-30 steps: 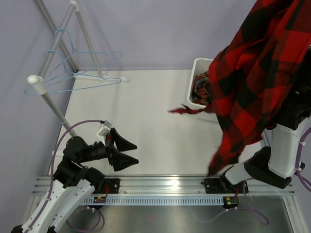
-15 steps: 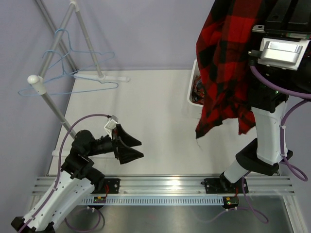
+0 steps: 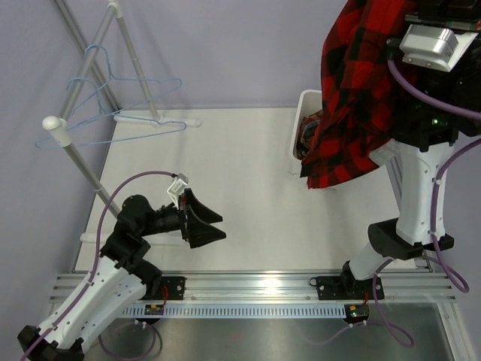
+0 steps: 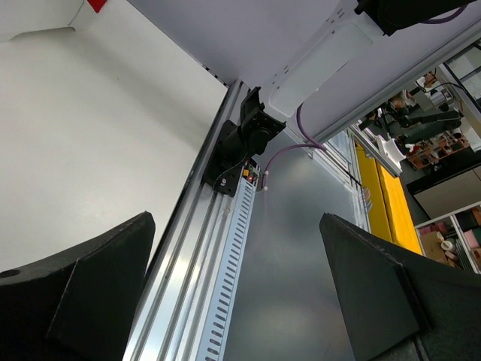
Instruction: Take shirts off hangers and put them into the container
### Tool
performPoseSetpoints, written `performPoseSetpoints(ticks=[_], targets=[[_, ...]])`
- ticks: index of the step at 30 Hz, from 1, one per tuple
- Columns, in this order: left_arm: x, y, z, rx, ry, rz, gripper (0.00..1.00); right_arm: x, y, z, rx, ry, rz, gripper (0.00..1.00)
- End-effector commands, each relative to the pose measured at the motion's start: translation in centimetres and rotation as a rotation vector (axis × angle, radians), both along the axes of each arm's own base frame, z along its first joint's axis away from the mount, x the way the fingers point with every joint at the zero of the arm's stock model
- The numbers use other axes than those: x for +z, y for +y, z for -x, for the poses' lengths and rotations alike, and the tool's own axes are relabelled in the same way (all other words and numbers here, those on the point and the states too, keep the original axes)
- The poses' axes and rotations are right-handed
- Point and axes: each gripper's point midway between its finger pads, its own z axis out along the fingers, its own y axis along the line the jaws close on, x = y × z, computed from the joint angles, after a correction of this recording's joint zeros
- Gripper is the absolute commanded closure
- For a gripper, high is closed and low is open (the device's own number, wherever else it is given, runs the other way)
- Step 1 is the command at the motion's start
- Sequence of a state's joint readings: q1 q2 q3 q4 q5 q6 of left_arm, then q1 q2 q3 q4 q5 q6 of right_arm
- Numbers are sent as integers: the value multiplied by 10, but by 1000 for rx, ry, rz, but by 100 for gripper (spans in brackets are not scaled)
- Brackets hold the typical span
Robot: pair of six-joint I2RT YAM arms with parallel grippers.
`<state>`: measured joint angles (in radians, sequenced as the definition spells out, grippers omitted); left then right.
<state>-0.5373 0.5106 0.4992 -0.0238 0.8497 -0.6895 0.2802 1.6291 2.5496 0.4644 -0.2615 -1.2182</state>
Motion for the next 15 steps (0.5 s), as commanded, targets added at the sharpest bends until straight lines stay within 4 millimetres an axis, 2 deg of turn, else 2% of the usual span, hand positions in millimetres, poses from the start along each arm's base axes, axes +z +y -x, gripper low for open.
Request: performPoseSetpoints(ticks=[1,5,6,7,8,10,15], targets=[[22,-3,-2,-20,-61,28,2,-16,-12,-53,41,46,-34,100],[23,-7,-8,-20,-65,18,2,-38,-30,-115,33,112,-67,100],[23,-7,-10,-20,-65,15,2,-40,-39,-123,66,127,-82,100],[21,-8,-12,-20,-62,9,2,-47,-41,-141,86,152,-91,100],[18,-11,-15,-23,-52,2,2,-42,-44,-135,101,132,-99,100],[15,-12,-18,-20,-38,-2,2,-43,-43,-139,118,124,-101,100],[13,-14,-20,-17,-35,11,2,-24,-37,-93,189,53,-70,100]])
